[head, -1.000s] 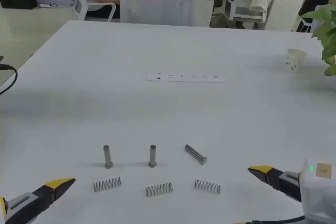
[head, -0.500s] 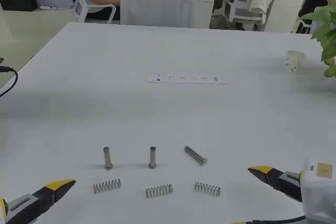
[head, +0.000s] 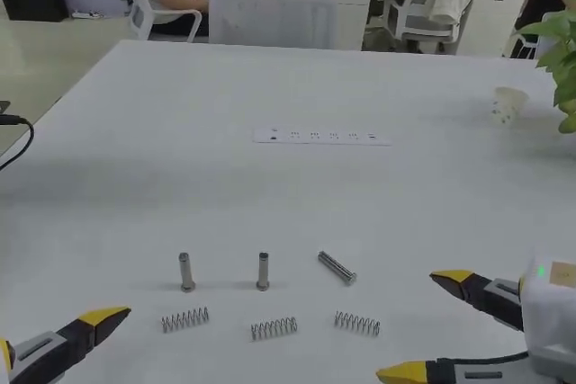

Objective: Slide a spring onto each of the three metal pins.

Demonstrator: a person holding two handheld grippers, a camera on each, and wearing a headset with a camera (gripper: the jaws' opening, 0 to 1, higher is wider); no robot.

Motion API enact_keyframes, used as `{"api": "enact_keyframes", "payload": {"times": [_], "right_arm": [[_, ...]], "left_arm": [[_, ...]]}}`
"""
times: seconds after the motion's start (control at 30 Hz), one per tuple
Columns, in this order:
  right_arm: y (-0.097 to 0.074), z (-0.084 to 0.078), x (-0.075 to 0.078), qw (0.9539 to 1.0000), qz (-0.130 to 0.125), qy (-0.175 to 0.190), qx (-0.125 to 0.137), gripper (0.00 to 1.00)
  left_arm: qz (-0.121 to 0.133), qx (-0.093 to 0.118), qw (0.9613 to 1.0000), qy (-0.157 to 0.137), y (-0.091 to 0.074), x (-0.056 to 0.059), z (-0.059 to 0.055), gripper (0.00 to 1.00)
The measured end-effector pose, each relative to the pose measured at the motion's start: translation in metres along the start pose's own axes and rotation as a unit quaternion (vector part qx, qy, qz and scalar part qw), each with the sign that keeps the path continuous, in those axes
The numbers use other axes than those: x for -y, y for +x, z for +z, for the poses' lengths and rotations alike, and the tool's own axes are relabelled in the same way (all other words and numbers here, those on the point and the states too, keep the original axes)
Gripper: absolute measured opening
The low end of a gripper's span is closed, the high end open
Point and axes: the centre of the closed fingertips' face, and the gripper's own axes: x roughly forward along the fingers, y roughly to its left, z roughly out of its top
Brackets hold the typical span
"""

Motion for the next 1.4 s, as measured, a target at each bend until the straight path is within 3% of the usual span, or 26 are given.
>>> {"api": "enact_keyframes", "payload": {"times": [0.1, 0.37, 0.73, 1.4], "right_arm": [[0.000, 0.008, 0.006, 0.9997, -0.003, -0.025, -0.007, 0.87], [0.008, 0.022, 0.022, 0.9991, -0.004, -0.038, -0.017, 0.84], [0.033, 0.048, 0.030, 0.9975, 0.009, -0.066, -0.021, 0.81], [0.077, 0.064, 0.044, 0.9957, 0.013, -0.080, -0.044, 0.68]], "left_arm": [[0.002, 0.003, 1.0000, -0.001, -0.001, -0.001, 0.001, 0.87], [0.002, 0.004, 1.0000, 0.000, -0.002, 0.000, 0.003, 0.86], [0.002, 0.002, 1.0000, 0.005, -0.005, 0.003, 0.007, 0.86], [0.016, 0.006, 0.9997, 0.017, -0.010, 0.002, 0.014, 0.84]]}}
